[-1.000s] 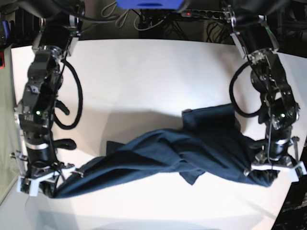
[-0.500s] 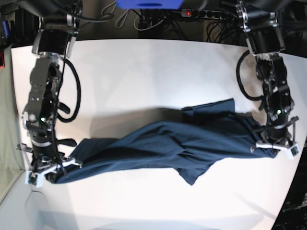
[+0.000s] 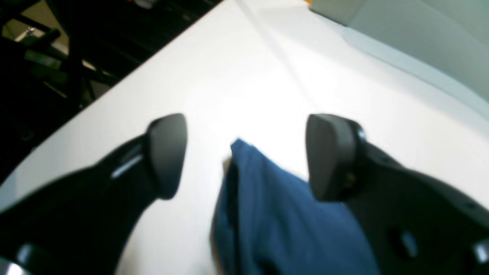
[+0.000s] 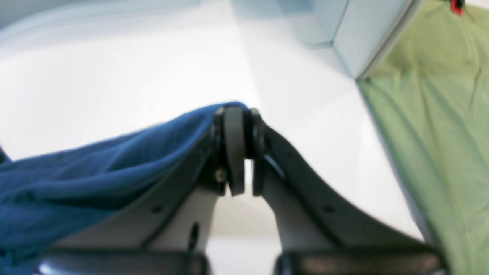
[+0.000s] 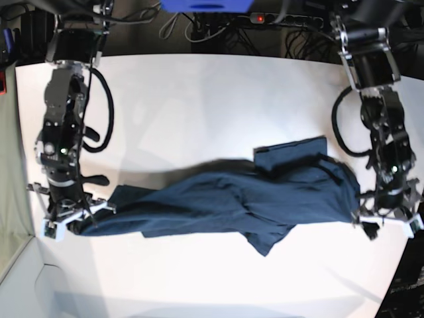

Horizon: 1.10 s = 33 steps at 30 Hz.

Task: Layout the t-shirt on the table in an organized manner, then fold the t-shirt properly
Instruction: 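Stretch the shirt between both grippers, pulling them apart and lowering, then release the left gripper and regrasp the shirt edge nearer the collar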

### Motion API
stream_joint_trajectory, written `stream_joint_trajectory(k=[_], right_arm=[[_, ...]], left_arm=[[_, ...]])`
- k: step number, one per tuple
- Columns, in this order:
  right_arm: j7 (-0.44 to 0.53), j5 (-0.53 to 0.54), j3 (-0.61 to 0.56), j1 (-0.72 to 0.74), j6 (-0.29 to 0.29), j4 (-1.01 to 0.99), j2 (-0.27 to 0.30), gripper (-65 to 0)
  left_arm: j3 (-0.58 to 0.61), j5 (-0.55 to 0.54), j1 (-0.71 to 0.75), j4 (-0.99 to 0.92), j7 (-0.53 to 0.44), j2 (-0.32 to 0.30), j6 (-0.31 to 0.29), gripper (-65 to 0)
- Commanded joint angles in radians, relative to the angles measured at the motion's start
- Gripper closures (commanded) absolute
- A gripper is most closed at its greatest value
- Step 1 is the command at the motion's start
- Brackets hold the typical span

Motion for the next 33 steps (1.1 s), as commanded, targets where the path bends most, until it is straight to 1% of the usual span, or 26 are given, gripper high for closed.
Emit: stream_joint_trajectory(k=[1, 5, 8, 12, 18, 19, 21, 25, 27, 29, 33], right_arm=[[0.036, 0.002, 0.001, 0.018, -0.001, 0.021, 0.008, 0.0], [0.037, 0.002, 0.004, -0.008, -0.001, 0.021, 0.006, 0.0], [0.037, 0.003, 0.004, -0.011, -0.001, 0.021, 0.005, 0.0], [0.039, 0.003, 0.001, -0.02, -0.001, 0.021, 0.002, 0.0], [0.039, 0.003, 0.001, -0.023, -0.001, 0.017, 0.002, 0.0], [0.039, 0.003, 0.001, -0.023, -0.001, 0.016, 0.002, 0.0], [0.039, 0.003, 0.001, -0.023, -0.001, 0.014, 0.002, 0.0], [0.039, 0.003, 0.001, -0.023, -0.001, 0.014, 0.002, 0.0], [0.039, 0.003, 0.001, -0.023, -0.001, 0.014, 0.002, 0.0], [0.039, 0.003, 0.001, -0.023, -0.001, 0.014, 0.002, 0.0], [0.039, 0.003, 0.001, -0.023, -0.001, 0.014, 0.002, 0.0]], left_arm=[[-0.003, -0.019, 0.032, 0.044, -0.007, 0.013, 0.0, -49.5], [-0.003, -0.103, 0.213, 0.136, -0.007, 0.072, -0.002, -49.6], [-0.001, -0.12, 0.298, 0.127, -0.009, 0.122, -0.003, -49.6], [0.001, -0.114, 0.328, 0.044, -0.009, 0.156, -0.003, -49.5], [0.01, -0.114, 0.322, -0.063, -0.009, 0.155, -0.005, -48.9], [0.01, -0.114, 0.322, -0.062, -0.007, 0.155, -0.005, -46.9], [0.025, -0.114, 0.325, -0.062, -0.007, 0.153, -0.005, -40.2], [0.079, -0.114, 0.332, -0.069, -0.001, 0.15, -0.005, -19.3], [0.097, -0.114, 0.332, -0.078, -0.006, 0.139, -0.005, -13.0], [0.129, -0.114, 0.332, -0.088, -0.006, 0.135, -0.005, -11.7], [0.159, -0.114, 0.333, -0.083, 0.0, 0.133, 0.002, -13.8]])
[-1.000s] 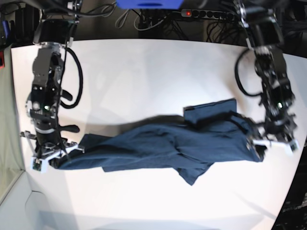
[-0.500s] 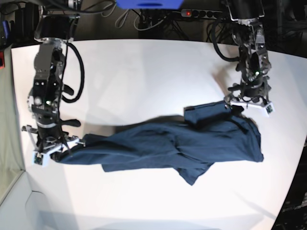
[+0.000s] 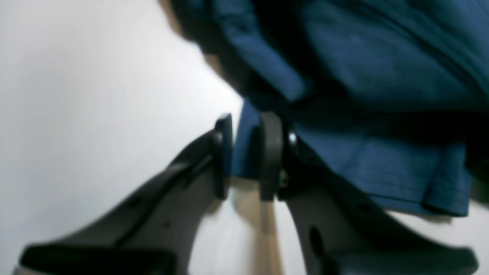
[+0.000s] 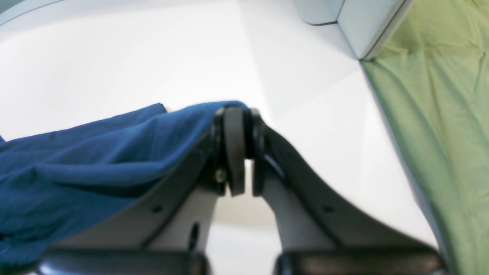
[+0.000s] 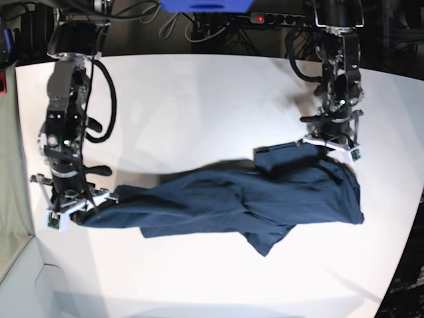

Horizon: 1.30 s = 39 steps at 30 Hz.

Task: Layout the t-shirt on the table in an organized manner, then fold the t-shirt properly
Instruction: 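Release the left gripper and regrasp the shirt edge nearer the collar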

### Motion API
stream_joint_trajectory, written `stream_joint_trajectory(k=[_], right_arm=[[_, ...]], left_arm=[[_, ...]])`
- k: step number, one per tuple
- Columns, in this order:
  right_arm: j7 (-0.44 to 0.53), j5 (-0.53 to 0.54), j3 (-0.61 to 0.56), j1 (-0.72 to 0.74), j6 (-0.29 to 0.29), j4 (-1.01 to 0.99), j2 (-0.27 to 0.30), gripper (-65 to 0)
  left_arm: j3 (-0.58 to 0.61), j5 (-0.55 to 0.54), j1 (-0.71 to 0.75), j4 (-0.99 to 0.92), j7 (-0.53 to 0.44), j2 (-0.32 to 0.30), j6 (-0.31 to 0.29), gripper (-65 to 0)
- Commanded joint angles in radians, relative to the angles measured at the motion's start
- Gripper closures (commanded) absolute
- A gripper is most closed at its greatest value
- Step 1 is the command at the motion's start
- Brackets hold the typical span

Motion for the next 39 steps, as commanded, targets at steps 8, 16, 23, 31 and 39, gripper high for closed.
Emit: stream_joint_trajectory(k=[8, 16, 23, 31, 39], right_arm=[[0.028, 0.003, 0.001, 0.02, -0.001, 0.018, 0.007, 0.0], [0.028, 0.003, 0.0, 0.019, -0.001, 0.018, 0.007, 0.0], [0.028, 0.003, 0.0, 0.022, -0.001, 0.015, 0.008, 0.0], [0.028, 0.003, 0.0, 0.03, -0.001, 0.022, 0.012, 0.0], [0.025, -0.003, 0.004, 0.024, -0.001, 0.033, 0.016, 0.0]], left_arm=[[0.008, -0.024, 0.009, -0.007, 0.093, 0.006, 0.011, -21.9], [0.014, -0.024, 0.035, -0.016, 0.093, 0.009, 0.005, -5.4], [0.005, -0.033, 0.097, 0.076, 0.094, 0.003, 0.005, 0.0], [0.001, -0.033, 0.192, 0.482, 0.094, -0.017, 0.011, -0.2], [-0.101, -0.035, 0.186, 0.62, 0.094, -0.015, 0.011, -0.2]])
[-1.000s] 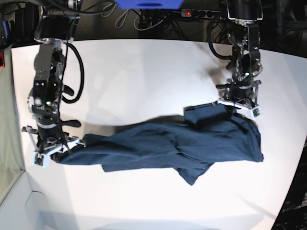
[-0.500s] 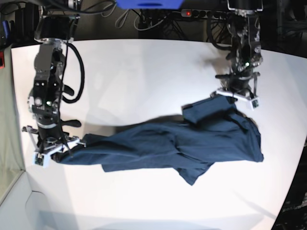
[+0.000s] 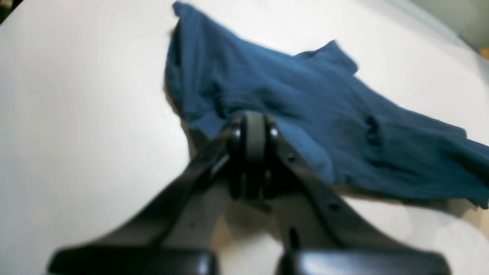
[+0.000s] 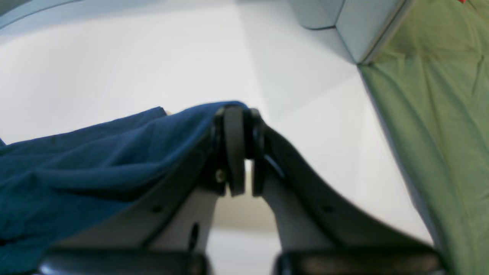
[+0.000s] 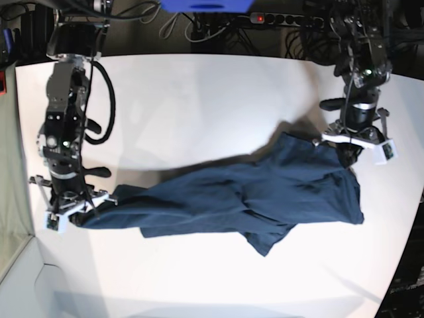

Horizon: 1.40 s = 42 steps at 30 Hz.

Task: Layout the t-shirt on the table in an organized manner, then fold the t-shirt properly
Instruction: 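Release the left gripper and regrasp the shirt edge nearer the collar, then drag the shirt edges outward with both grippers to spread it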

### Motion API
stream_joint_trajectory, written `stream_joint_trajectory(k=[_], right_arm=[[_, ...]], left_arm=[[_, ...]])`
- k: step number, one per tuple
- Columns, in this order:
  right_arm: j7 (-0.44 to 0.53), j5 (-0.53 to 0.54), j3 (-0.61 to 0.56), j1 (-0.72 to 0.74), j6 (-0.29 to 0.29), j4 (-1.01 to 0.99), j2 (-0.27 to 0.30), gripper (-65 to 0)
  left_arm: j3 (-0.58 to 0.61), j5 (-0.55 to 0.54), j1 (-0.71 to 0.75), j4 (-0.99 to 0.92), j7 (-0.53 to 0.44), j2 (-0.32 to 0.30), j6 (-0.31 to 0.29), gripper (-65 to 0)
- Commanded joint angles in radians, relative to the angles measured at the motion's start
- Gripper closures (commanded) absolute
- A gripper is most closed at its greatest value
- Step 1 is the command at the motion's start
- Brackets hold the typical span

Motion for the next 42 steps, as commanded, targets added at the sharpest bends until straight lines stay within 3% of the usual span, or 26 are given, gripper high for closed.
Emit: stream_joint_trajectory(k=[1, 8, 11, 17, 21, 25, 30, 36, 42], right_arm=[[0.026, -0.003, 0.005, 0.015, -0.001, 0.038, 0.023, 0.0], [0.031, -0.001, 0.005, -0.088, -0.001, 0.096, 0.039, 0.0], [0.034, -0.001, 0.005, -0.144, -0.001, 0.11, 0.039, 0.0], [0.034, 0.0, 0.003, -0.256, 0.005, 0.185, 0.039, 0.0], [0.025, -0.003, 0.003, -0.319, 0.113, 0.228, 0.039, 0.0], [0.025, -0.004, 0.003, -0.381, 0.179, 0.236, 0.056, 0.0], [0.025, -0.004, 0.003, -0.444, 0.223, 0.233, 0.076, 0.0], [0.023, -0.004, 0.003, -0.49, 0.225, 0.232, 0.1, -1.5], [0.023, -0.004, 0.002, -0.545, 0.225, 0.232, 0.129, -19.8]], left_arm=[[-0.017, -0.004, -0.006, 0.025, -0.03, -0.009, 0.0, -0.2], [-0.088, -0.012, 0.141, 0.026, -0.03, -0.009, -0.002, -0.2], [-0.118, -0.067, 0.264, 0.026, -0.03, -0.012, -0.003, -0.2], [-0.197, -0.248, 0.465, 0.028, -0.03, -0.09, -0.003, -0.2], [-0.255, -0.354, 0.556, 0.026, -0.03, -0.151, -0.003, -0.2], [-0.26, -0.4, 0.625, 0.02, -0.03, -0.206, -0.003, -0.2], [-0.253, -0.399, 0.636, 0.014, -0.019, -0.185, -0.003, -0.4], [-0.263, -0.4, 0.563, 0.014, 0.215, -0.162, -0.003, -0.4], [-0.263, -0.405, 0.494, 0.014, 0.396, -0.168, -0.005, -0.4]])
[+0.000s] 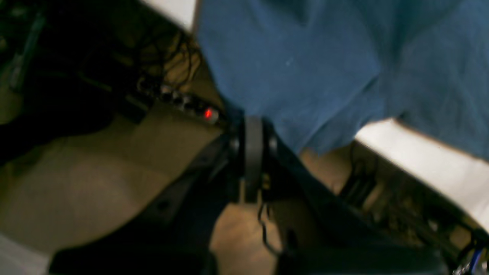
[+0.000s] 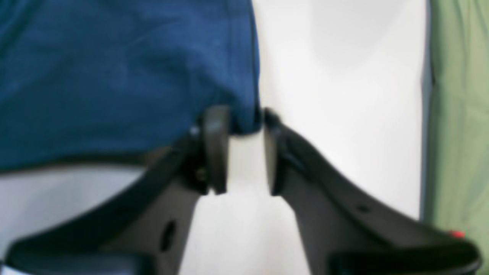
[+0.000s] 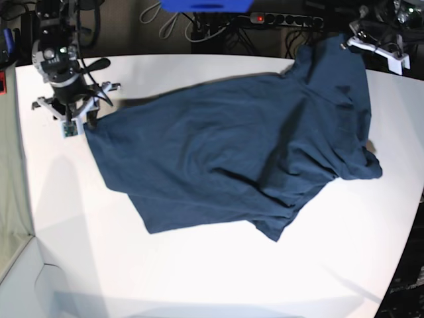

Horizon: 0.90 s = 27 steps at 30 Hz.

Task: Layout the t-shirt on the table in an organized manner, then fold the t-shirt properly
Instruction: 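Drag the shirt edges outward with both grippers to spread it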

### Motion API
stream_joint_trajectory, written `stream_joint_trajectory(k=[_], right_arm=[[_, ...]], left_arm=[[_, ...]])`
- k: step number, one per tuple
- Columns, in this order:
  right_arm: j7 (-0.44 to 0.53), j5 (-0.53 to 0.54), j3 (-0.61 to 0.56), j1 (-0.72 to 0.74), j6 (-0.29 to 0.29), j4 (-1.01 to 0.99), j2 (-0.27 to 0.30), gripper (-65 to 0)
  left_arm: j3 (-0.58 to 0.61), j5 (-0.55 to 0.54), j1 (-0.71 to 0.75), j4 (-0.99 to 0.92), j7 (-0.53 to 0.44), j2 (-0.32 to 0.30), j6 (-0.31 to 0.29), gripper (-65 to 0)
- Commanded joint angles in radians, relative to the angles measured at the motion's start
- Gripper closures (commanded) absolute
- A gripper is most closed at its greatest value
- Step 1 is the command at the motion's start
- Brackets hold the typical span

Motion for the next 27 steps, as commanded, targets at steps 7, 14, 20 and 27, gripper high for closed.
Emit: stream_joint_trajectory(k=[7, 14, 20, 27], right_arm=[[0.03, 0.004, 0.013, -0.018, 0.004, 0.019, 0.011, -27.4], [0.031, 0.005, 0.052, -0.008, 0.004, 0.023, 0.01, -27.4], [0.028, 0.005, 0.05, 0.019, 0.004, 0.023, 0.01, -27.5], [0.024, 0.005, 0.049, 0.06, 0.004, 0.022, 0.008, -27.7]], left_arm=[[-0.011, -0.016, -0.028, 0.014, 0.076, -0.014, 0.013, -0.4], [-0.078, -0.016, -0.028, 0.014, 0.086, -0.031, 0.013, -0.4], [-0.144, -0.018, -0.03, 0.014, 0.087, -0.025, 0.013, -4.1], [-0.146, -0.019, -0.028, 0.014, 0.087, -0.022, 0.013, -36.5]])
